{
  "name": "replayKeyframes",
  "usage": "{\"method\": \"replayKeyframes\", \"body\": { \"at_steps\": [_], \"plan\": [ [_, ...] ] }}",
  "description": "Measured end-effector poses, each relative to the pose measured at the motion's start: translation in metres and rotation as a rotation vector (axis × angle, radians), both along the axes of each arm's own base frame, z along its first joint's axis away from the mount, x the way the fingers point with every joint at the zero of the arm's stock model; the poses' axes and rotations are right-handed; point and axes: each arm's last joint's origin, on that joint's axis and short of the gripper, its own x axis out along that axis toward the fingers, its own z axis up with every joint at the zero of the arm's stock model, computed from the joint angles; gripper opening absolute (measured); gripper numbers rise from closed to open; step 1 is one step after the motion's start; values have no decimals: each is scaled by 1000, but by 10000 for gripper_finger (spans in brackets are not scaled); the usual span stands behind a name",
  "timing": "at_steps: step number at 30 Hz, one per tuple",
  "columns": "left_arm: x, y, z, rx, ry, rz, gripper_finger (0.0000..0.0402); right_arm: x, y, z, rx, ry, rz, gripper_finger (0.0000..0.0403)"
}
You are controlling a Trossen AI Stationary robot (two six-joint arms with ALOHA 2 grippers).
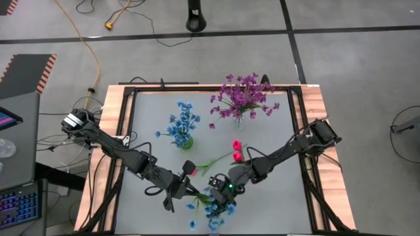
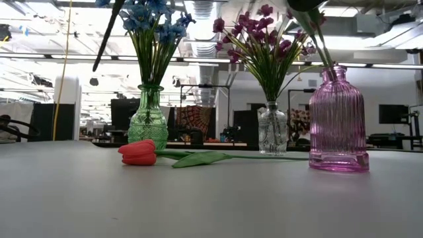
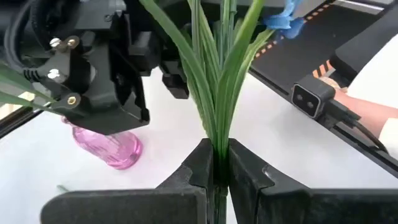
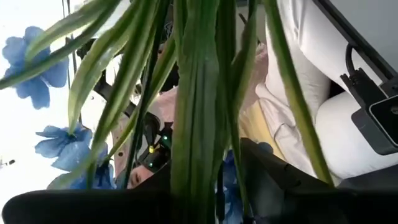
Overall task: Sort flowers into vase by color
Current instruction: Put the blue flowers into the green flower vase
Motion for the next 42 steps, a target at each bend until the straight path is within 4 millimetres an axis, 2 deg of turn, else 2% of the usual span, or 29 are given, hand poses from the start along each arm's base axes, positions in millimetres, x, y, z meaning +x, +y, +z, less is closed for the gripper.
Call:
{"method": "replayKeyframes", "body": {
  "at_steps": [12,21,26,36,42],
  "plan": [
    [-1,0,2,-22,-1,5,18,-13,24,2,-72,-83,18,136],
    [-13,7,28,-125,-47,40,18,-31,35,22,-173,-183,-1,136],
    [-25,14,47,-190,-89,58,18,-48,34,30,-339,-147,10,136],
    [-56,37,88,-289,-240,231,17,-93,20,66,-663,-187,-64,136],
    [-71,48,102,-320,-315,304,5,-112,13,71,-832,-158,-76,136]
  ]
}}
